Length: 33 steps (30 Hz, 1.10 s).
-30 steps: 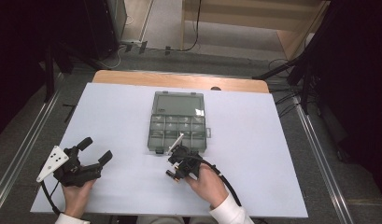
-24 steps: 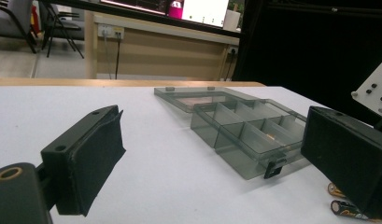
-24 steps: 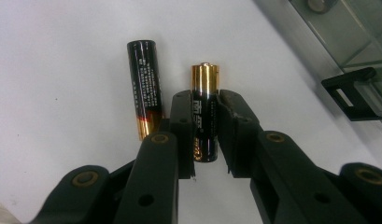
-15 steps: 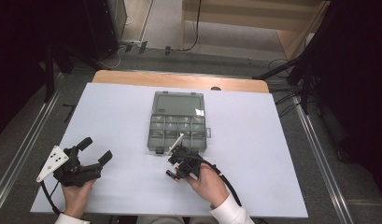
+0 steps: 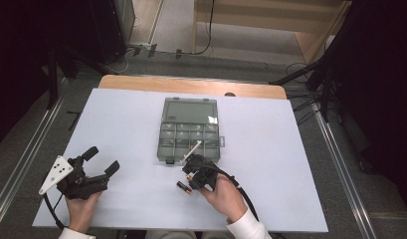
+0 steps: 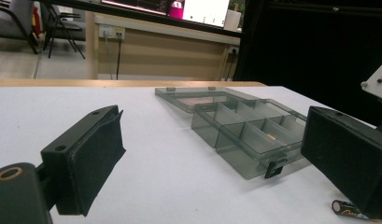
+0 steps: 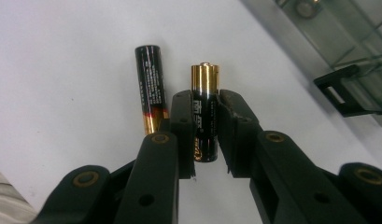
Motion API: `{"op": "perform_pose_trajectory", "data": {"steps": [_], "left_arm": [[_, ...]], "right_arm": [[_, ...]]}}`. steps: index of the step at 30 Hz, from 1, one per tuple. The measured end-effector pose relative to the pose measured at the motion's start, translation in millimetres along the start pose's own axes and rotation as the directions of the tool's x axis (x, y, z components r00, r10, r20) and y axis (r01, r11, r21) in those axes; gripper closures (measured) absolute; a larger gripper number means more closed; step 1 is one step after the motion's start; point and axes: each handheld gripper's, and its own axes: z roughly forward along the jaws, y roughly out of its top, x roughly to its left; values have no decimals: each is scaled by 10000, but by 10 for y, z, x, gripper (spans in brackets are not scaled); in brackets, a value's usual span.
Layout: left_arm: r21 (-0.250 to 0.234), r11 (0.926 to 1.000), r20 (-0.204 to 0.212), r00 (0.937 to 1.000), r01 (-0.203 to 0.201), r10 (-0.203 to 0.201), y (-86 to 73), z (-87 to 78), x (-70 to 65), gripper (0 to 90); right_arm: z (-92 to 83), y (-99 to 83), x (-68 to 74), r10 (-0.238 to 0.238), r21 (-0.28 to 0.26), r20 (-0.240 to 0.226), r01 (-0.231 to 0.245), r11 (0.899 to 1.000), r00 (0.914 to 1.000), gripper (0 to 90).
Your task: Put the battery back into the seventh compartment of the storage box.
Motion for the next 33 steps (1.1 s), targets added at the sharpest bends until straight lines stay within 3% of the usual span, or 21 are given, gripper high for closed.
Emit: {"op": "perform_pose_trajectory", "data": {"steps": [12,20,24,33], "left_arm": [[7,10000,19,10000,14,-14,-2,6,1,56],[5,10000,15,10000,17,-17,-2,6,1,56],[13,10000,26,10000,48,-49,-3,10,2,56],[23,10000,31,10000,62,-62,-4,13,3,56]], "right_arm": [[-187,-18,-82,429,-1015,-206,-448,9938,9989,776],[-297,12,-169,818,-1618,-500,-889,9828,9954,775],[-303,5,-218,1041,-1795,-400,-1096,9776,9938,775],[-366,-5,-336,1646,-2650,-1009,-1860,9462,9812,775]]}}
